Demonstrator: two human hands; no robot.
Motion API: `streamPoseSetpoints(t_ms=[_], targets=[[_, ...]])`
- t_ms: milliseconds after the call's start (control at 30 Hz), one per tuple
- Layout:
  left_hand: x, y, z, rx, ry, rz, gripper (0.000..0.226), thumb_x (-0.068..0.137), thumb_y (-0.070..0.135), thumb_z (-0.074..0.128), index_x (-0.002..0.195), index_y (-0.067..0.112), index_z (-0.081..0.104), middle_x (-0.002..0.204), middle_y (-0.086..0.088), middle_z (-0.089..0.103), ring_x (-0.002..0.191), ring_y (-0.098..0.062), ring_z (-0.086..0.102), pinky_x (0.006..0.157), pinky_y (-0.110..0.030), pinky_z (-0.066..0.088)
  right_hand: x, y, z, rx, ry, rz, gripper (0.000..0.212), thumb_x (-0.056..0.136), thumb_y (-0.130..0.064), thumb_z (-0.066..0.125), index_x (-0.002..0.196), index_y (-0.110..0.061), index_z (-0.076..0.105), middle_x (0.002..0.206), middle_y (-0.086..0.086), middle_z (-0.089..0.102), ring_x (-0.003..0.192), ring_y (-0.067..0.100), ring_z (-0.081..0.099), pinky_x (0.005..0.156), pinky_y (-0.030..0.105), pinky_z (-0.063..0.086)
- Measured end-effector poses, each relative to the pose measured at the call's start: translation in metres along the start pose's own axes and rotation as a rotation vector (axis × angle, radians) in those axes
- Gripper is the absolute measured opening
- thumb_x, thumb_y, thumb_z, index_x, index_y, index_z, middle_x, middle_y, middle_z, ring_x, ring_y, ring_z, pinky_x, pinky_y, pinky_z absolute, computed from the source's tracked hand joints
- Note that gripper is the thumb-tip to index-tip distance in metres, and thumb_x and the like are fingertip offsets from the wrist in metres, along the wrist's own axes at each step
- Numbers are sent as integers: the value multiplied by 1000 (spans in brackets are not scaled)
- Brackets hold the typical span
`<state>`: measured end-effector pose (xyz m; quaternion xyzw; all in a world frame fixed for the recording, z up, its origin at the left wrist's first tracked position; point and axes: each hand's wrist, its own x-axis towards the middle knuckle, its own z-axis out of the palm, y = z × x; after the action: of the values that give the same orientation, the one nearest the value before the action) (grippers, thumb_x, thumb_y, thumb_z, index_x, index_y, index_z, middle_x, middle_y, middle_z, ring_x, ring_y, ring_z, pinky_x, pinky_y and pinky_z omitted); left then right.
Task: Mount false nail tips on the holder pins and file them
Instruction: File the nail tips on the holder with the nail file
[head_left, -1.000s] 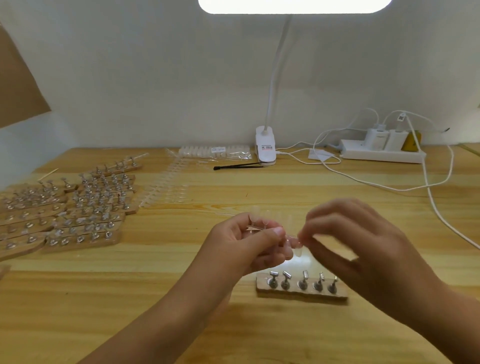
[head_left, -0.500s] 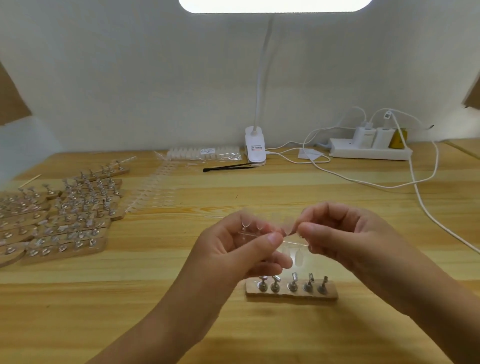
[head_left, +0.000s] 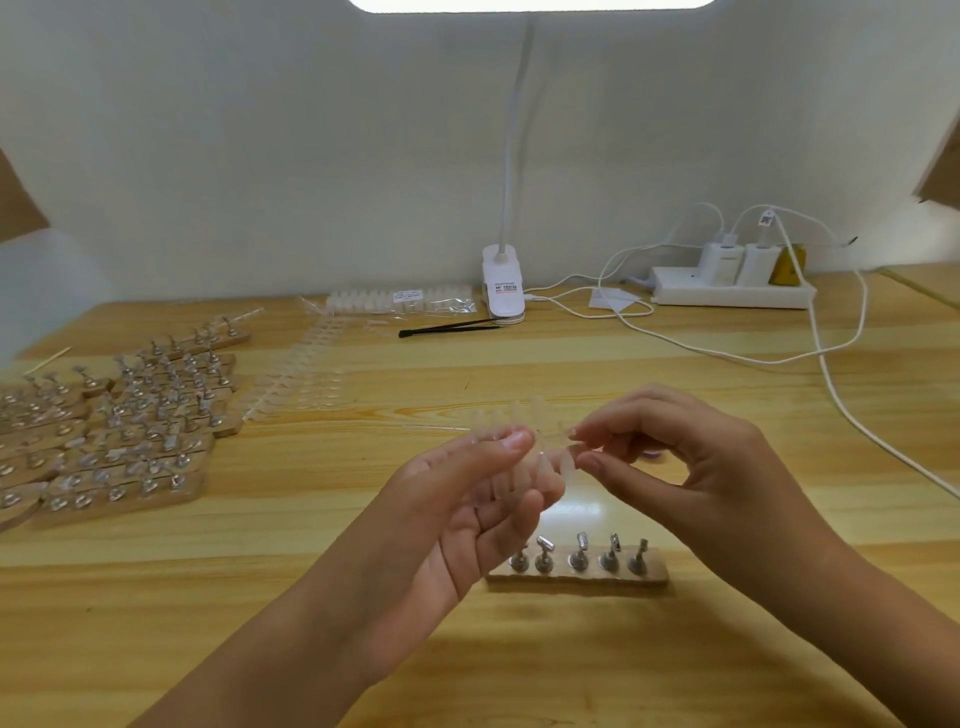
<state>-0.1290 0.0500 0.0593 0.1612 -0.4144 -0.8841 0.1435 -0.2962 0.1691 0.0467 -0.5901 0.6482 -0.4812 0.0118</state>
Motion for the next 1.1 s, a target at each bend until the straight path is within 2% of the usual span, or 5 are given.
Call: streamPoseSetpoints(t_ms=[200,500,667,833,1100], targets=[[-1,1,1,-68,-3,-15,48,72,14,75,115,2,56,130,-35,54,63,-12,67,56,-17,56,2,-5,-6,-73,-40,-19,23,81,-33,65,96,-18,76,89,-9,67,83,11,62,75,17,49],[3,5,-1,-70,-37,-22,8,70,15,77,76,9,79,113,-12,72,64,-7,64,54,-14,54,-33,-18,-37,-292,-72,22,19,84,-51,71,87,-32,73,87,-19,63,82,0,62,70,21,47],[7,2,-3,-59,51,-16,10,70,17,78,76,9,81,95,-6,71,65,-6,63,53,-13,53,-47,-14,-23,-394,-133,94,26,81,-49,55,86,-31,73,86,-22,60,79,-6,56,67,22,45],[7,2,-4,-63,51,-16,12,65,13,81,76,8,79,88,-6,71,64,-8,64,52,-13,53,-47,-11,-17,-455,-160,116,10,76,-27,78,85,-27,74,84,-18,63,79,-1,58,68,22,46],[7,0,-2,-69,66,-13,12,67,15,75,76,8,78,86,-7,71,62,-9,65,50,-14,53,-49,-10,-19,-393,-162,151,7,77,-30,75,84,-27,73,83,-18,62,81,-2,56,69,23,45]])
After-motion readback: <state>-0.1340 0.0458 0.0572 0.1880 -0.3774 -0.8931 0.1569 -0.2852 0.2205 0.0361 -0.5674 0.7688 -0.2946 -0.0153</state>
